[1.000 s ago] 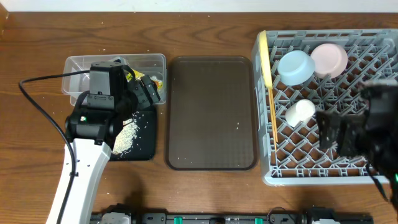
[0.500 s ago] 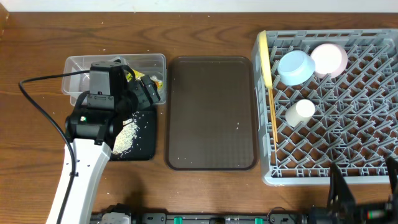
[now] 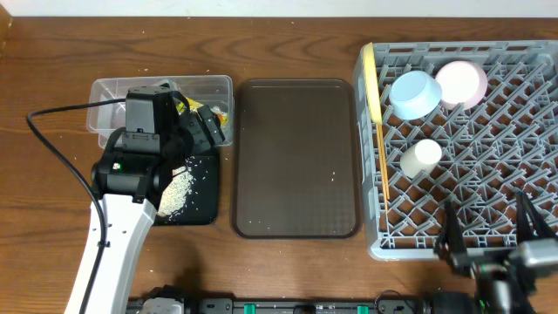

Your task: Sort waste into correct bins and load items into the dishwasher rack

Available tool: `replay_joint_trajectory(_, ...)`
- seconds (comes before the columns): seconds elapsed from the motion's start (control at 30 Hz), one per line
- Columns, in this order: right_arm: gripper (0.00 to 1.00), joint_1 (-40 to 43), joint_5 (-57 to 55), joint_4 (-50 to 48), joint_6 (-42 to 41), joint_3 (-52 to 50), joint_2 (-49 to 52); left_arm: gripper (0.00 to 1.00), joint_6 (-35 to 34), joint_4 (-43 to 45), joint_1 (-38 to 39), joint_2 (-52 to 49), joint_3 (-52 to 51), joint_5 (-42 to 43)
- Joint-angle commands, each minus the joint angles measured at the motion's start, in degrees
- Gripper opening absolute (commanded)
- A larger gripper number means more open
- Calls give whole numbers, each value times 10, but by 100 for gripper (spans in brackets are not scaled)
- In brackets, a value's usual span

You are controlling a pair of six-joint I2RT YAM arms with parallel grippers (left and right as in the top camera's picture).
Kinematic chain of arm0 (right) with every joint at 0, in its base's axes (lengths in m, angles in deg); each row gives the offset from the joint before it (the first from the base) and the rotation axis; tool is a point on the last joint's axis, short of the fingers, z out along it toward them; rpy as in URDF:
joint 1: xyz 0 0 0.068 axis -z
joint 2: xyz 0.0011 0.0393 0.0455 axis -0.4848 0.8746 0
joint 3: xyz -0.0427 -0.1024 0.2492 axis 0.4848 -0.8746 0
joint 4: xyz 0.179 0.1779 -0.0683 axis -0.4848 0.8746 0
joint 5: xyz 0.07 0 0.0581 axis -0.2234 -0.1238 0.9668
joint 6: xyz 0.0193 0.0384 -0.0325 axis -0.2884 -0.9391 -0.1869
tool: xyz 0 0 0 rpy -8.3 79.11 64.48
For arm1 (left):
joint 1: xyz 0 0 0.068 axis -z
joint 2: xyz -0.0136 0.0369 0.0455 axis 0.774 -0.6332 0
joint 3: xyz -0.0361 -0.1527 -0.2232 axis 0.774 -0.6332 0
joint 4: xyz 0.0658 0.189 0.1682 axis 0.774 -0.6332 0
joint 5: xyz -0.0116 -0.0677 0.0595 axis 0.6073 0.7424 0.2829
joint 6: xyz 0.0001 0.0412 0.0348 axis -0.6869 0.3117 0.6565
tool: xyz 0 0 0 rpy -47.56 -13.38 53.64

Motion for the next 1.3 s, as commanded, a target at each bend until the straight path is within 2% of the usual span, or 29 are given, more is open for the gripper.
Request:
replay_joint_trajectory(0.0, 99, -6, 1, -62, -9, -79, -8, 90, 1, 0, -2, 0, 7, -3)
replay_joint_trajectory(0.2, 99, -6, 0, -210, -9, -212, -8, 90, 1, 0, -2, 0, 7, -3)
replay_joint_trajectory(0.5, 99, -6, -4, -365, -9, -348, -8, 90, 1, 0, -2, 0, 7, -3)
replay_joint_trajectory(0.7, 99, -6, -6, -313, 9, -353, -8, 90, 1, 0, -2, 0, 7, -3)
replay_joint_trajectory(0.9, 99, -6, -6, -206, 38, -353, -8, 90, 1, 0, -2, 0, 7, -3)
replay_joint_trajectory(1.27, 99, -5, -6, -204, 36, -353, -8, 90, 1, 0, -2, 0, 7, -3)
